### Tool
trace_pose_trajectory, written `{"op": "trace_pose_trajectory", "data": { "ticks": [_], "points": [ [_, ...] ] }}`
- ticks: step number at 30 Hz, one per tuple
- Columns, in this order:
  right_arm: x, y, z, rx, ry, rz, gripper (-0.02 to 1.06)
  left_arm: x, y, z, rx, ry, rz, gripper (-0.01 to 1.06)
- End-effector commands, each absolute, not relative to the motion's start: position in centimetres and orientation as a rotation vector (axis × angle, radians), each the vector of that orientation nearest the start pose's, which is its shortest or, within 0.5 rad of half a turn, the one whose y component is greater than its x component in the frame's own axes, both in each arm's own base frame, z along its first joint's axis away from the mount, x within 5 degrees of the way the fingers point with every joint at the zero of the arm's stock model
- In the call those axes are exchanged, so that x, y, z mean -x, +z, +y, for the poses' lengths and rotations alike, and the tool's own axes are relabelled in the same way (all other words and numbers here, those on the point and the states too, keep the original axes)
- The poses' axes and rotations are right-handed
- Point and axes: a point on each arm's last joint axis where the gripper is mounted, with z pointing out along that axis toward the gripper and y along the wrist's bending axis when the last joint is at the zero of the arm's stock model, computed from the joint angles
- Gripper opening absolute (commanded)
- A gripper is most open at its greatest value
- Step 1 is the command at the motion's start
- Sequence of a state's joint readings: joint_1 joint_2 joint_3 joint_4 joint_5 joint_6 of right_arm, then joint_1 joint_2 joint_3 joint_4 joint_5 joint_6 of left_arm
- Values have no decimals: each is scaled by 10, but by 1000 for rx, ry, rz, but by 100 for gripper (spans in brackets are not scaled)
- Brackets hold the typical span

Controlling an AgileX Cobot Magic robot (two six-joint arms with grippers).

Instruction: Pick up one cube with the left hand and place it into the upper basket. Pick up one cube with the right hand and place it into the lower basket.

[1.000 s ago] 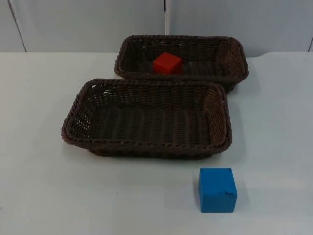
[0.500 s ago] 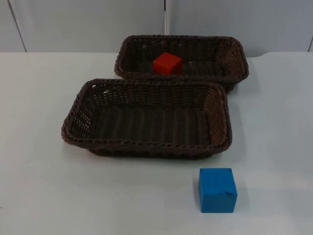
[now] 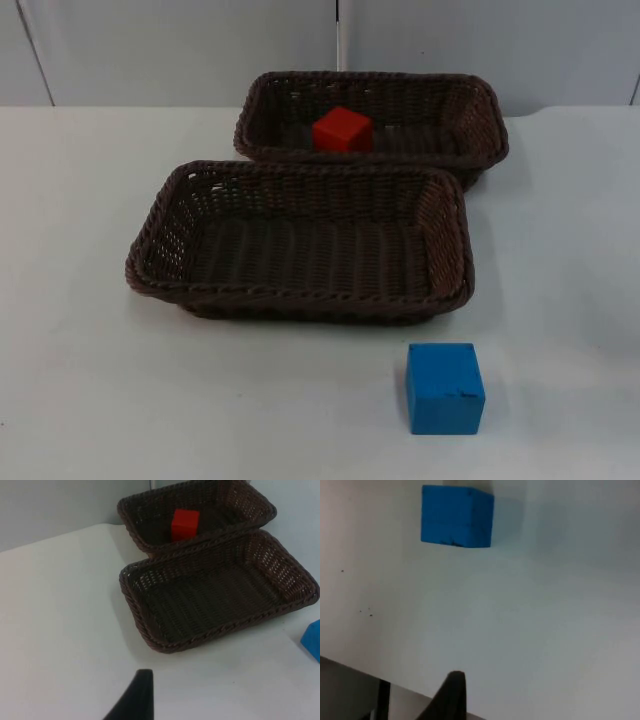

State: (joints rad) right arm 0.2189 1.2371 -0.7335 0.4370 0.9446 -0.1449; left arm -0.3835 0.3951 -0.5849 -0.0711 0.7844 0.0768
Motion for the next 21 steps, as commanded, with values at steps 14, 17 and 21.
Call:
{"op": "trace_pose_trajectory", "data": {
  "ticks": [14, 17, 21],
  "points": [
    [-187, 197, 173, 372, 296, 2761, 105, -61, 313, -30, -449, -272, 2029, 105],
    [-190, 187, 189, 356, 288, 2713, 105, -61, 313, -30, -449, -272, 2028, 105],
    [-199, 177, 198, 338, 215, 2719, 105, -61, 313, -30, -449, -272, 2028, 105]
  ]
}}
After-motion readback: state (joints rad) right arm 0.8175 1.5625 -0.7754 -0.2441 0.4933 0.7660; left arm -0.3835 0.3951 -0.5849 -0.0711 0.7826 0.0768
